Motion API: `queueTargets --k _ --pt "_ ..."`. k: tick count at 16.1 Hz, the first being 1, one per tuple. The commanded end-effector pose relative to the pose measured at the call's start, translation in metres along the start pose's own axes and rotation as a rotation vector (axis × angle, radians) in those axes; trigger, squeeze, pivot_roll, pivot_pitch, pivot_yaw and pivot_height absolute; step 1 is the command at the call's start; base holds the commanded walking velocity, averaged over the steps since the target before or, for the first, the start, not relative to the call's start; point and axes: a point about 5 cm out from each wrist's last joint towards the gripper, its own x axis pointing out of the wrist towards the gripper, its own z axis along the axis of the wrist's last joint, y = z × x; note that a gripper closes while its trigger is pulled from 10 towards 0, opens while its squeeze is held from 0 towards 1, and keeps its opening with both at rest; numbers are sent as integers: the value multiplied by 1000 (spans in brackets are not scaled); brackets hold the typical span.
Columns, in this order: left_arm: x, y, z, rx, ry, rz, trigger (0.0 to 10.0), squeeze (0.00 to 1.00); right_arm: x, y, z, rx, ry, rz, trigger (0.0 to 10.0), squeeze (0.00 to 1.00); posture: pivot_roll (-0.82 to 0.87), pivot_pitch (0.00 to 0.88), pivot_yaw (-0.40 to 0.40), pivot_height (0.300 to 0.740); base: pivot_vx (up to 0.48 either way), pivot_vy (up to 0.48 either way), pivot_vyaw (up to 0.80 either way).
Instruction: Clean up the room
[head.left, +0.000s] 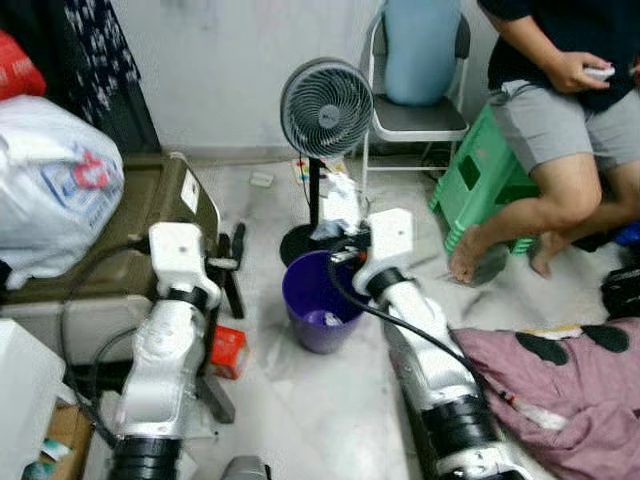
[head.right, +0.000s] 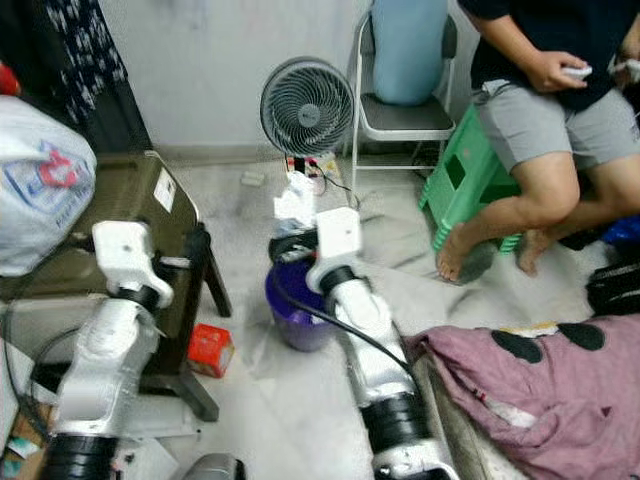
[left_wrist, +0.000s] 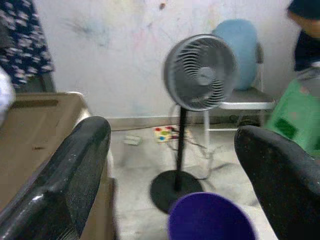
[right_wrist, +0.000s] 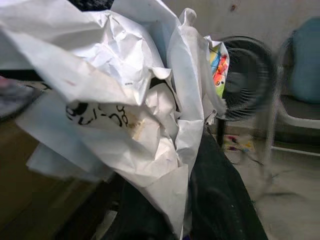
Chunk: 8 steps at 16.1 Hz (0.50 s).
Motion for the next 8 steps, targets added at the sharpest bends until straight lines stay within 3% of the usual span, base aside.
queueTargets --k 1,3,8 --pt "-1 -3 3 9 -9 -26 10000 0 1 -1 2 2 -9 -8 10000 0 36 0 -35 740 0 0 0" --pt "-1 -3 3 6 -9 -27 10000 0 1 -1 2 1 -8 -5 10000 0 37 0 -35 740 135 0 0" --pt "-1 -4 4 0 -11 -39 10000 0 1 0 1 2 -7 1 10000 0 37 0 -35 740 337 0 0"
